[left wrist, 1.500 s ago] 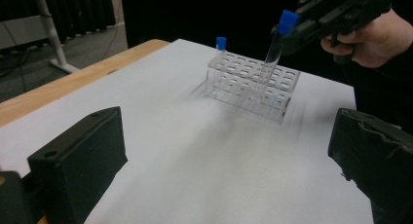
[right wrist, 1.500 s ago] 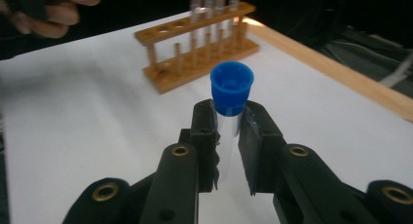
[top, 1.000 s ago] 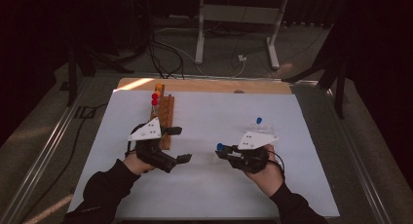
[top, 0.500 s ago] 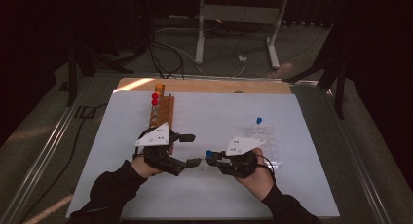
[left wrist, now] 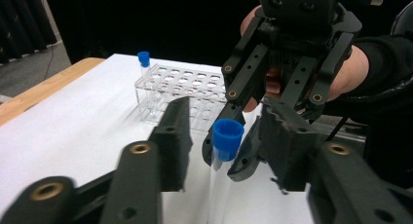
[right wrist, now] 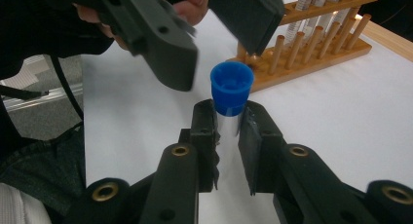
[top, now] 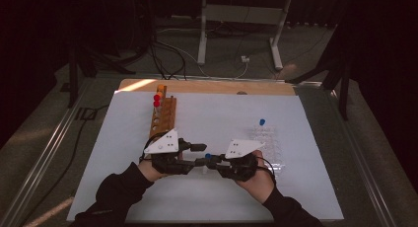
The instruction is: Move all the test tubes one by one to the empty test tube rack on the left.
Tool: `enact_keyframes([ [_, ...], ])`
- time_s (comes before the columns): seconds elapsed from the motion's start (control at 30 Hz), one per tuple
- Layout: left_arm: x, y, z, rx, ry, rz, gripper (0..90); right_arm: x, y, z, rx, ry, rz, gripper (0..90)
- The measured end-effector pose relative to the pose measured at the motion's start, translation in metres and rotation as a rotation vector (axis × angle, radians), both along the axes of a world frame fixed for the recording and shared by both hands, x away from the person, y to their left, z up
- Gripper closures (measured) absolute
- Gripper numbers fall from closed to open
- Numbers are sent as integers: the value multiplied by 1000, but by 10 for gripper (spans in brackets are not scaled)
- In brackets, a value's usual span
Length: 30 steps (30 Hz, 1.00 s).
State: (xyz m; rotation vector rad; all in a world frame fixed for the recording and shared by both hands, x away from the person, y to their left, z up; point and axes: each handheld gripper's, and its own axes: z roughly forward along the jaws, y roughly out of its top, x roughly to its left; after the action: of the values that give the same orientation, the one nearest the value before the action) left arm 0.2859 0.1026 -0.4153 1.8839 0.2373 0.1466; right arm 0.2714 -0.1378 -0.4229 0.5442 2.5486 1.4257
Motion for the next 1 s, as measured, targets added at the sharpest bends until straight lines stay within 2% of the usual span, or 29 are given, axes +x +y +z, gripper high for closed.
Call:
enact_keyframes([
  [0.3, -1, -6, -3, 24, -37, 5, 688, 1, 2, 1, 0, -1, 4, 773],
  [0.43, -1, -7, -3, 25, -45, 3, 756, 0, 3, 2, 1, -1, -1, 773],
  [0.73, 0, -5, 3, 13, -56, 18, 775, 2, 2, 4, 27, 2, -11, 758],
  [0.83, 3, 1, 9, -9, -57, 32, 775, 1, 2, 5, 33, -12, -20, 664],
  [1.0, 8, 14, 21, -16, -73, 71, 775, -1, -3, 7, 72, -48, -46, 517],
])
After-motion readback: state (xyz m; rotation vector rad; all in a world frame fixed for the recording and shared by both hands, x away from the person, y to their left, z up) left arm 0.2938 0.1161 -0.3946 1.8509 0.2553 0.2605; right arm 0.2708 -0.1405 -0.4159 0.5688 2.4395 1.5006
